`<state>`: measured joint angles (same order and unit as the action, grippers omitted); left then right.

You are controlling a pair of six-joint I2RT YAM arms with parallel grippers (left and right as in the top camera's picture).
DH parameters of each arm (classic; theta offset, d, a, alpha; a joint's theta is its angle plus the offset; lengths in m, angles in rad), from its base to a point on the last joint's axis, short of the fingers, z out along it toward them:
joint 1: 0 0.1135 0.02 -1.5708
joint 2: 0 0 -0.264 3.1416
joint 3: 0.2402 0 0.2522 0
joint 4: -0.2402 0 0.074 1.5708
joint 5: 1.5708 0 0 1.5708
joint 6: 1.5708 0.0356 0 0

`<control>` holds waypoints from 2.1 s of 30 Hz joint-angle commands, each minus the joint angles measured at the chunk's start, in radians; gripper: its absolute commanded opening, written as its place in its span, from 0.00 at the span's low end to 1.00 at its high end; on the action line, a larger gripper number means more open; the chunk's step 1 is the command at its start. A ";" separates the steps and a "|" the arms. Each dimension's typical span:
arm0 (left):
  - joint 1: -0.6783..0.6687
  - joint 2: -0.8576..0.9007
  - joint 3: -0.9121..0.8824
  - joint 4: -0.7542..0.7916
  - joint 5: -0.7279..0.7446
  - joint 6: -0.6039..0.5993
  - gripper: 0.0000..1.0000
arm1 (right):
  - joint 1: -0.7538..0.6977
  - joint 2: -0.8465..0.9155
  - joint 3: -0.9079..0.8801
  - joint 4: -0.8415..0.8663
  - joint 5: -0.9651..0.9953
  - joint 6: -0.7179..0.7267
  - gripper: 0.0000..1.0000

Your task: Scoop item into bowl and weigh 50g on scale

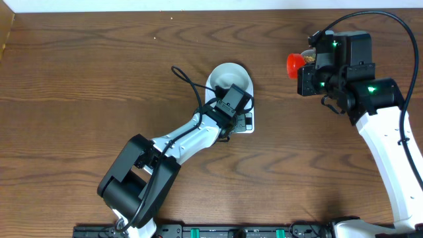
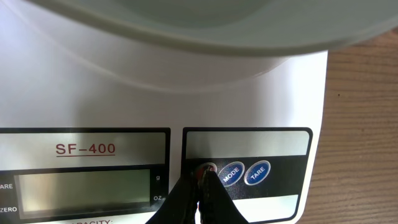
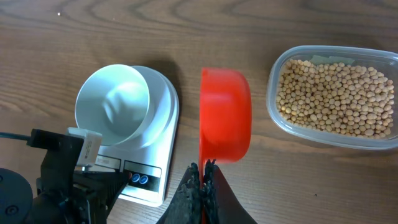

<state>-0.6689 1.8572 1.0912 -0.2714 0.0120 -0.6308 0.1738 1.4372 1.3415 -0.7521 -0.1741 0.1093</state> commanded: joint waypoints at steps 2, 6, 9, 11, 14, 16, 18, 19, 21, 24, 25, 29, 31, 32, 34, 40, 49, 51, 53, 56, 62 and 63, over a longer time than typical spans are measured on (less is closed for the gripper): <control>-0.001 0.021 -0.001 -0.003 -0.020 0.009 0.07 | -0.005 -0.018 0.024 -0.004 0.011 -0.014 0.01; -0.001 0.040 -0.001 0.002 -0.020 0.009 0.07 | -0.005 -0.018 0.024 -0.004 0.011 -0.014 0.01; -0.001 0.061 -0.001 0.009 -0.019 0.006 0.07 | -0.005 -0.018 0.024 -0.004 0.011 -0.014 0.01; -0.001 0.068 -0.001 0.013 -0.005 0.006 0.07 | -0.005 -0.018 0.024 -0.004 0.011 -0.014 0.01; -0.001 0.068 -0.001 0.011 -0.004 0.006 0.07 | -0.005 -0.018 0.024 -0.004 0.011 -0.014 0.01; 0.000 0.071 -0.001 0.011 -0.003 0.006 0.07 | -0.005 -0.018 0.024 -0.004 0.011 -0.014 0.01; 0.005 0.079 -0.001 0.007 0.006 0.005 0.07 | -0.005 -0.018 0.024 -0.004 0.011 -0.014 0.01; 0.011 0.085 -0.001 0.007 0.020 0.005 0.07 | -0.005 -0.018 0.024 -0.004 0.011 -0.014 0.01; 0.032 0.090 -0.001 0.006 0.057 0.004 0.07 | -0.005 -0.018 0.024 -0.004 0.011 -0.014 0.01; 0.045 0.089 -0.001 0.005 0.082 0.002 0.07 | -0.005 -0.018 0.024 -0.005 0.011 -0.014 0.01; 0.044 0.087 -0.001 0.004 0.083 0.002 0.07 | -0.005 -0.018 0.024 -0.005 0.011 -0.014 0.01; 0.043 0.032 -0.001 -0.004 0.083 0.007 0.06 | -0.005 -0.018 0.024 -0.005 0.012 -0.014 0.01; 0.043 -0.002 -0.001 -0.018 0.083 0.007 0.07 | -0.005 -0.018 0.024 -0.005 0.012 -0.014 0.01; 0.043 -0.022 -0.001 -0.027 0.083 0.010 0.07 | -0.005 -0.018 0.024 -0.005 0.012 -0.014 0.01; 0.043 -0.052 -0.001 -0.042 0.083 0.010 0.07 | -0.005 -0.018 0.024 -0.005 0.013 -0.014 0.01; 0.043 -0.136 -0.001 -0.056 0.086 0.010 0.07 | -0.005 -0.018 0.024 0.002 0.019 -0.021 0.01; 0.033 -0.155 -0.001 -0.075 0.085 0.010 0.07 | -0.005 -0.018 0.024 0.008 0.019 -0.021 0.01; 0.033 -0.155 -0.001 -0.081 0.085 0.010 0.07 | -0.005 -0.018 0.024 0.009 0.019 -0.021 0.01; 0.033 -0.155 -0.001 -0.083 0.085 0.010 0.07 | -0.005 -0.018 0.024 0.008 0.019 -0.021 0.01; 0.033 -0.155 -0.001 -0.083 0.085 0.010 0.07 | -0.005 -0.018 0.024 0.008 0.019 -0.021 0.01; 0.033 -0.155 -0.001 -0.086 0.085 0.010 0.07 | -0.005 -0.018 0.024 0.007 0.018 -0.020 0.01; 0.033 -0.155 -0.001 -0.091 0.085 0.010 0.07 | -0.005 -0.018 0.024 0.007 0.018 -0.020 0.01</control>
<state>-0.6331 1.7145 1.0966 -0.3496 0.0994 -0.6304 0.1738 1.4372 1.3415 -0.7437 -0.1623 0.1013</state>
